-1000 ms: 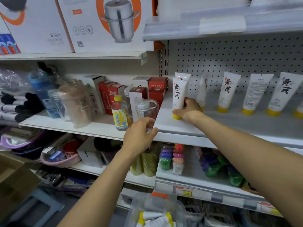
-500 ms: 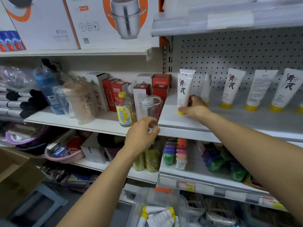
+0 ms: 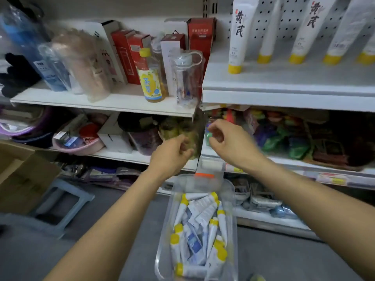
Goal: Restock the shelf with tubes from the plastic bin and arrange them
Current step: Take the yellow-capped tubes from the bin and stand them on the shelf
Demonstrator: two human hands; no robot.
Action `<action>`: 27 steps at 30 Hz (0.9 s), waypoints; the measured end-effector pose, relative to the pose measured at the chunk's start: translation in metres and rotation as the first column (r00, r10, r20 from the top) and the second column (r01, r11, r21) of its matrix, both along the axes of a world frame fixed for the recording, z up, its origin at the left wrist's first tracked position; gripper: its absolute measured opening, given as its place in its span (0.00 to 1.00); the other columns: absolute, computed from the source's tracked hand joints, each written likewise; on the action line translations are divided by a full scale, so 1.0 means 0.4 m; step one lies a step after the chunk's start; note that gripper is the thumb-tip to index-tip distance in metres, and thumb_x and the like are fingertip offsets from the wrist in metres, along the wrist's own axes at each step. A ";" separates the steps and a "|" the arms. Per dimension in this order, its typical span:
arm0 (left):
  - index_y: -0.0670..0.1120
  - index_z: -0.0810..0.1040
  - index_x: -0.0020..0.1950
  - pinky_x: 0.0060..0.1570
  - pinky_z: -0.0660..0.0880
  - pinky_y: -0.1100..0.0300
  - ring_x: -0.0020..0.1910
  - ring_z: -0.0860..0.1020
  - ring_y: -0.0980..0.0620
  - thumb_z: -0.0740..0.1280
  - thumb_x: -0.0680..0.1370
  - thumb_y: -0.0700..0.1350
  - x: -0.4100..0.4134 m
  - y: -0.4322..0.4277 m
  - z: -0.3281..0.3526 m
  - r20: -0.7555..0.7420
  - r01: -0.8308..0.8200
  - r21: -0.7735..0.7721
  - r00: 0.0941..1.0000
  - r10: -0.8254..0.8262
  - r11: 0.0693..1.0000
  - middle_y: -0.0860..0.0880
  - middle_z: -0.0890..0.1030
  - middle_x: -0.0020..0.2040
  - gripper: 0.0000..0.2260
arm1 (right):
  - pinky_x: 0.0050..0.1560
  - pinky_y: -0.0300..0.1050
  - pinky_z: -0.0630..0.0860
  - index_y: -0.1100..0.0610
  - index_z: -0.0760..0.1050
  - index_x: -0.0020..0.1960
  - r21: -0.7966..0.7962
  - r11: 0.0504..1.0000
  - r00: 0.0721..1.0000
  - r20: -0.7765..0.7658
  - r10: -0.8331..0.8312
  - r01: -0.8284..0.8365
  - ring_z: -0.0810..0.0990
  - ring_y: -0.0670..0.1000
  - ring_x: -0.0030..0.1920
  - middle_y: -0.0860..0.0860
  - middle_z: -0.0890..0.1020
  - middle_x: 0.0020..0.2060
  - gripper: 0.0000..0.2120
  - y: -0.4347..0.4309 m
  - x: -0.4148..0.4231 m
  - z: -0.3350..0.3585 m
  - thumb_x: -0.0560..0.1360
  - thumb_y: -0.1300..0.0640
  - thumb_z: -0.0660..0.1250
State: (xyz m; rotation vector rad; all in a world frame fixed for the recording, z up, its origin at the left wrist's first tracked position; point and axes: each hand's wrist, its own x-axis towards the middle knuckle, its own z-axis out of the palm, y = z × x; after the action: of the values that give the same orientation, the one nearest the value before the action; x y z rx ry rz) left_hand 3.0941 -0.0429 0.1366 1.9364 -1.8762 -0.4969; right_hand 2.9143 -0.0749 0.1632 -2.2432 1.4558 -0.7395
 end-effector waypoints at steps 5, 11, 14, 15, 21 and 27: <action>0.52 0.75 0.62 0.51 0.77 0.54 0.50 0.80 0.51 0.66 0.76 0.54 0.031 0.071 -0.184 0.012 0.006 0.258 1.000 -0.009 0.966 0.55 0.81 0.51 0.15 | 0.51 0.47 0.75 0.53 0.76 0.56 0.375 0.925 0.975 -0.179 0.133 -0.057 0.78 0.52 0.51 0.49 0.80 0.49 0.11 0.038 -0.004 -0.207 0.74 0.54 0.66; 0.49 0.75 0.62 0.51 0.73 0.59 0.52 0.80 0.48 0.66 0.78 0.51 0.034 0.141 -0.443 -0.006 -0.010 0.519 1.000 0.016 0.855 0.50 0.82 0.53 0.14 | 0.52 0.45 0.74 0.54 0.73 0.61 0.618 0.783 0.898 -0.301 0.320 -0.072 0.76 0.53 0.57 0.51 0.78 0.55 0.15 0.043 -0.019 -0.495 0.75 0.53 0.65; 0.49 0.75 0.63 0.55 0.73 0.58 0.56 0.78 0.47 0.66 0.77 0.51 0.023 0.156 -0.575 0.004 -0.035 0.606 0.999 0.040 0.795 0.49 0.81 0.57 0.15 | 0.49 0.43 0.69 0.56 0.71 0.64 0.705 0.705 0.832 -0.345 0.434 -0.076 0.74 0.56 0.61 0.53 0.76 0.61 0.17 0.039 -0.021 -0.636 0.76 0.53 0.64; 0.49 0.75 0.63 0.57 0.72 0.58 0.58 0.77 0.47 0.66 0.77 0.50 0.019 0.155 -0.619 0.008 -0.026 0.631 1.000 0.027 0.775 0.48 0.80 0.59 0.15 | 0.50 0.43 0.69 0.56 0.70 0.65 0.720 0.689 0.805 -0.363 0.470 -0.077 0.73 0.56 0.62 0.54 0.75 0.62 0.18 0.034 -0.020 -0.679 0.76 0.54 0.64; 0.47 0.72 0.67 0.62 0.69 0.57 0.65 0.72 0.47 0.63 0.78 0.45 0.004 0.106 -0.832 0.091 0.019 0.707 0.989 -0.117 0.707 0.47 0.75 0.67 0.17 | 0.63 0.53 0.69 0.57 0.63 0.72 0.607 0.794 0.664 -0.586 0.463 -0.018 0.61 0.59 0.71 0.56 0.65 0.68 0.27 -0.021 0.022 -0.874 0.74 0.60 0.66; 0.47 0.76 0.63 0.60 0.72 0.54 0.63 0.75 0.46 0.62 0.79 0.42 -0.043 0.105 -0.935 0.386 0.140 0.791 0.642 -0.663 0.596 0.48 0.76 0.63 0.13 | 0.66 0.55 0.65 0.62 0.57 0.73 0.451 0.889 0.521 -0.743 0.420 -0.074 0.64 0.62 0.69 0.61 0.65 0.70 0.30 -0.069 0.083 -0.987 0.73 0.65 0.64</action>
State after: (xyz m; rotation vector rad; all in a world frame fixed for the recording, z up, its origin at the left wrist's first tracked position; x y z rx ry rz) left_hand 3.0768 -0.0007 -0.2373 2.2869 -3.0433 -0.8788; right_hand 2.9475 -0.1024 -0.2315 -2.4869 1.3546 0.7986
